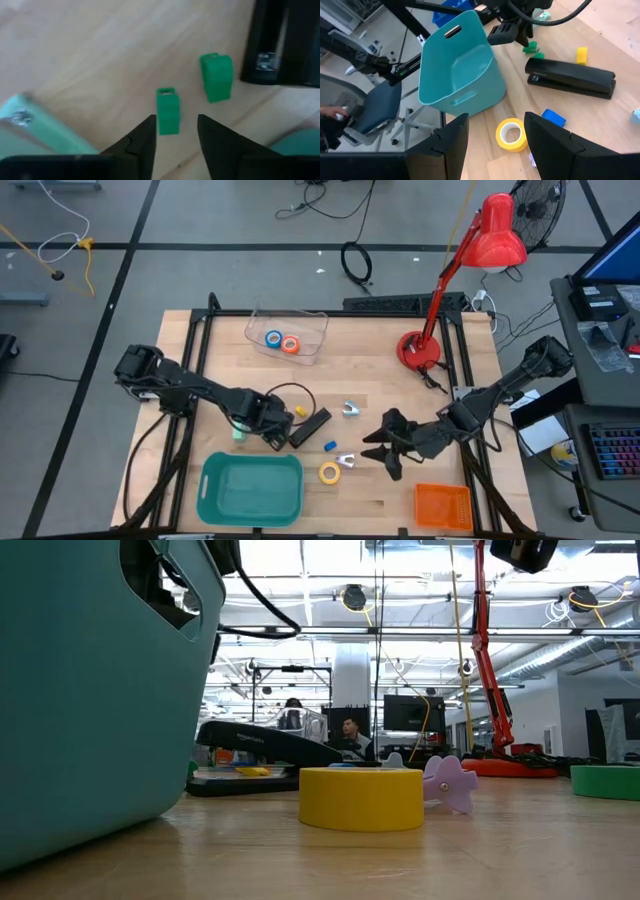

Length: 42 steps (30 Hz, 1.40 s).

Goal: Pick and place Stapler, Stapler remover, tape
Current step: Put the left small green stapler into the green bin

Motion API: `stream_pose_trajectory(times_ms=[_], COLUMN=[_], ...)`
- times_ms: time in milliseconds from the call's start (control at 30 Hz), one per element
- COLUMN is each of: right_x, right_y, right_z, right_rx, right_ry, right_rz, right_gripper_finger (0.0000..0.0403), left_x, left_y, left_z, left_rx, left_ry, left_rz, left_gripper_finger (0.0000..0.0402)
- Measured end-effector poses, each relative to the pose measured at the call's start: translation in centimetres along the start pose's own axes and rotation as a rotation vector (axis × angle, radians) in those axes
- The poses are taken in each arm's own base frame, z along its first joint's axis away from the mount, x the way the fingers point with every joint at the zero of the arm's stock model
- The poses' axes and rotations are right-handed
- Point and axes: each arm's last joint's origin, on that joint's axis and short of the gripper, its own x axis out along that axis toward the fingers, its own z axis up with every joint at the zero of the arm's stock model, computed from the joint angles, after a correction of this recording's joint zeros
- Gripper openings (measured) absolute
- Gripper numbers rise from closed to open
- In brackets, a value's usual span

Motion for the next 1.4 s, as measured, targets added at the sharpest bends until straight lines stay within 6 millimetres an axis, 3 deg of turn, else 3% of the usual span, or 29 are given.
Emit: stream_pose_trajectory(times_ms=[233, 467, 700, 1000, 1100, 1267, 1400], right_x=[0.0, 0.1, 0.1, 0.1, 0.1, 0.1, 0.1], right_y=[0.0, -0.2, -0.2, -0.2, -0.2, -0.2, -0.2], right_z=[0.0, 0.2, 0.2, 0.1, 0.1, 0.1, 0.1], right_rx=[-0.014, -0.019, -0.019, -0.019, -0.021, -0.023, -0.022], right_ry=[0.0, -0.003, -0.002, -0.002, -0.002, -0.001, 0.001], right_rz=[-0.001, -0.006, -0.005, -0.005, -0.005, -0.005, -0.003], right_gripper_finger=[0.0185, 0.0185, 0.0185, 0.0185, 0.0185, 0.0185, 0.0185], left_x=[0.4, 1.7, 2.8, 2.8, 2.5, 0.1, -3.5], left_y=[0.1, 0.0, -0.1, 0.0, 0.0, 0.3, 0.3], left_z=[-0.1, -0.1, -0.2, -0.1, -0.1, -0.5, -1.6], left_rx=[-0.001, -0.001, 0.019, 0.025, 0.027, 0.007, -0.01], left_ry=[0.008, 0.037, 0.084, 0.084, 0.084, 0.063, 0.027], left_rz=[0.027, 0.07, 0.092, 0.096, 0.087, 0.026, -0.041], left_gripper_finger=[0.0232, 0.0241, 0.0192, 0.0078, 0.0064, 0.0064, 0.0064])
